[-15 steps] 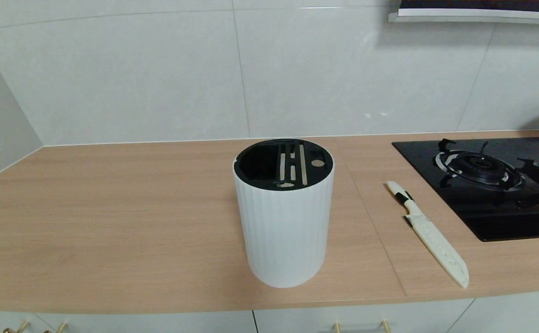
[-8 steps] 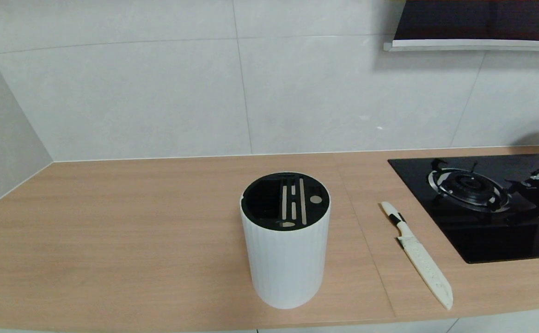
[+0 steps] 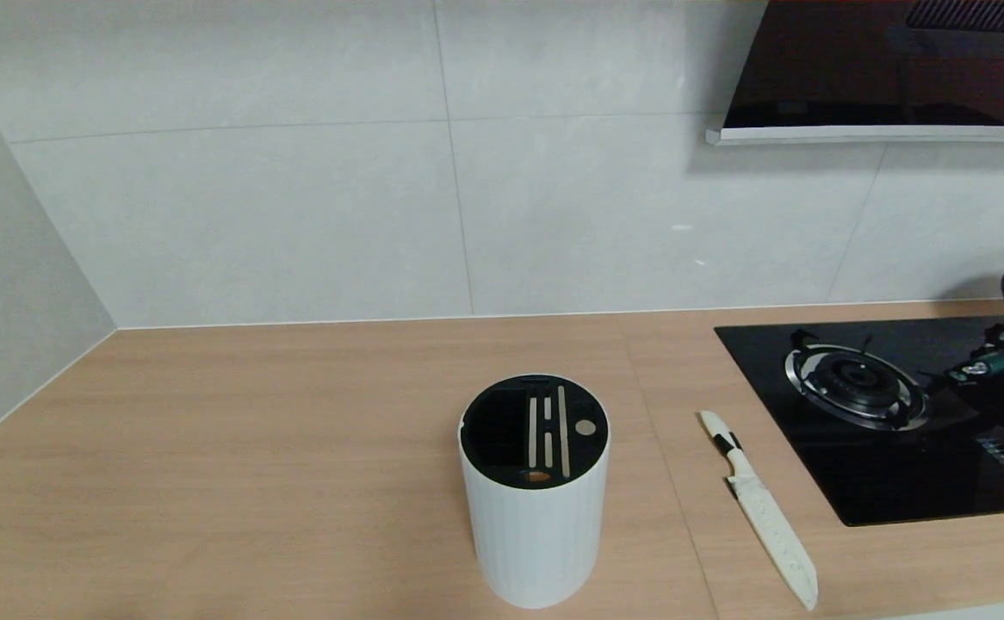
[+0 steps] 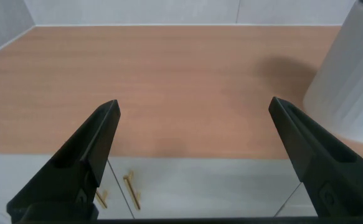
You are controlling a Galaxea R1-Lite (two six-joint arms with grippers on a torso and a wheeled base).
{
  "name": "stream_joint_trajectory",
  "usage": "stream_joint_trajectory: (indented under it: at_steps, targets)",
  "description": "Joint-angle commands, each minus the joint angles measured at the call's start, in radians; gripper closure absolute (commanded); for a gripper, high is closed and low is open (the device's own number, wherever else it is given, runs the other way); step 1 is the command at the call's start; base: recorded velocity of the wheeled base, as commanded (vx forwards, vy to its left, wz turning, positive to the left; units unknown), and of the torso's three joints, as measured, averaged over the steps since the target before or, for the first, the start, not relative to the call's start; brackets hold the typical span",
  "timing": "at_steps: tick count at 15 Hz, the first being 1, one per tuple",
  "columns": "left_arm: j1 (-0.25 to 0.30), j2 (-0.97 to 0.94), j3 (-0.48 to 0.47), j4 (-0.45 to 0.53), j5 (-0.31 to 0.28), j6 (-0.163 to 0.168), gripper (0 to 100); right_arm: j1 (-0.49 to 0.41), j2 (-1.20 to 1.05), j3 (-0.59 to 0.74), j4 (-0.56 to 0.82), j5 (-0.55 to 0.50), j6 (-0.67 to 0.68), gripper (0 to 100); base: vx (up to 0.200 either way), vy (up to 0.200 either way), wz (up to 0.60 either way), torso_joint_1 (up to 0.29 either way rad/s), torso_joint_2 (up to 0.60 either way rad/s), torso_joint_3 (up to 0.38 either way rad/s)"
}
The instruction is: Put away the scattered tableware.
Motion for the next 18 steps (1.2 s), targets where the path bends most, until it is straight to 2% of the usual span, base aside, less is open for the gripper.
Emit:
stream_joint_trajectory:
  at_steps: [1,4,10,11,13,15,18]
  targets:
    - [0.000,0.000,0.000,0.000,0.000,0.000,0,0.001,0.001,0.000,0.000,0.000,0.000,0,0.000,0.000,0.00,0.198,-0.41,-0.217]
    - [0.000,0.000,0.000,0.000,0.000,0.000,0,0.001,0.001,0.000,-0.002,0.000,0.002,0,0.000,0.000,0.00,0.124,-0.26,-0.133]
    - [0.000,0.000,0.000,0.000,0.000,0.000,0,0.001,0.001,0.000,0.000,0.001,-0.010,0,0.000,0.000,0.00,0.000,0.00,0.000]
    - [0.000,0.000,0.000,0.000,0.000,0.000,0,0.001,0.001,0.000,0.000,0.003,-0.049,0,0.000,0.000,0.00,0.000,0.00,0.000]
    - [0.000,0.000,0.000,0.000,0.000,0.000,0,0.010,0.040,-0.123,-0.005,0.070,-0.027,0,0.000,0.000,0.00,0.000,0.00,0.000]
    - [0.000,0.000,0.000,0.000,0.000,0.000,0,0.019,0.172,-0.208,0.017,0.147,-0.012,0,0.000,0.000,0.00,0.000,0.00,0.000]
    - [0.000,0.000,0.000,0.000,0.000,0.000,0,0.033,0.526,-0.300,0.012,0.155,-0.030,0,0.000,0.000,0.00,0.000,0.00,0.000]
